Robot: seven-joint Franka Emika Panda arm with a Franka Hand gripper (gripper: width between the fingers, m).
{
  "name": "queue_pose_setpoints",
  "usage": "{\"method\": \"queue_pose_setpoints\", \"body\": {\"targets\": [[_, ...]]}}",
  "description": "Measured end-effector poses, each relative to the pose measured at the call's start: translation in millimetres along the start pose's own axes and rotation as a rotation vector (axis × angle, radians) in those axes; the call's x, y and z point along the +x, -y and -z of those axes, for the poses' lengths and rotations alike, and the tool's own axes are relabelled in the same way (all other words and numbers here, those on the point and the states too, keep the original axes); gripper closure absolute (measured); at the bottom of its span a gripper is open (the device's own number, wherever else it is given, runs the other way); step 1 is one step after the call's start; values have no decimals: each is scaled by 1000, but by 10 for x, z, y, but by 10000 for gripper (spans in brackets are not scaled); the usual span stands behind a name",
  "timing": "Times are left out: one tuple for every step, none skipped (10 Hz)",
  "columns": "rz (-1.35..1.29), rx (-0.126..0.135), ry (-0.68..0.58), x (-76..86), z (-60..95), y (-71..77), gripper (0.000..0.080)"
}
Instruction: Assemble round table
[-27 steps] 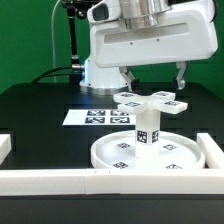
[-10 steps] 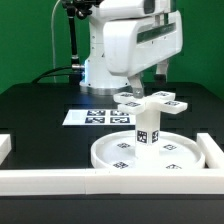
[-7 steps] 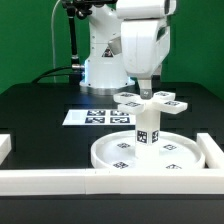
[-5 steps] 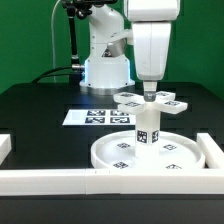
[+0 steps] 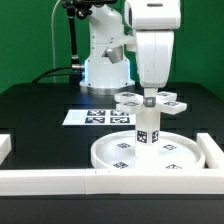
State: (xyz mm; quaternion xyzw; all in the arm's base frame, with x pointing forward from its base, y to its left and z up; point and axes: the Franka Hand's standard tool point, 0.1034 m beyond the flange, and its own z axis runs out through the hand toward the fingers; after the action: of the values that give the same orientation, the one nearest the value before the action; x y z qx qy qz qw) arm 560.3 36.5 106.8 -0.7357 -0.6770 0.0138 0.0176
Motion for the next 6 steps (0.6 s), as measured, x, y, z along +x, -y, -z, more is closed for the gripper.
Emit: {"method": "queue_pose_setpoints", "body": {"targets": [[-2, 2, 0, -2, -11, 3, 151], [-4, 1, 0, -1, -13, 1, 151], [-7, 2, 0, -2, -20, 4, 151], [-8, 4, 1, -8, -30, 7, 247], [-10, 4, 1, -19, -25, 4, 372], [-10, 3, 0, -21, -20, 2, 372]]}}
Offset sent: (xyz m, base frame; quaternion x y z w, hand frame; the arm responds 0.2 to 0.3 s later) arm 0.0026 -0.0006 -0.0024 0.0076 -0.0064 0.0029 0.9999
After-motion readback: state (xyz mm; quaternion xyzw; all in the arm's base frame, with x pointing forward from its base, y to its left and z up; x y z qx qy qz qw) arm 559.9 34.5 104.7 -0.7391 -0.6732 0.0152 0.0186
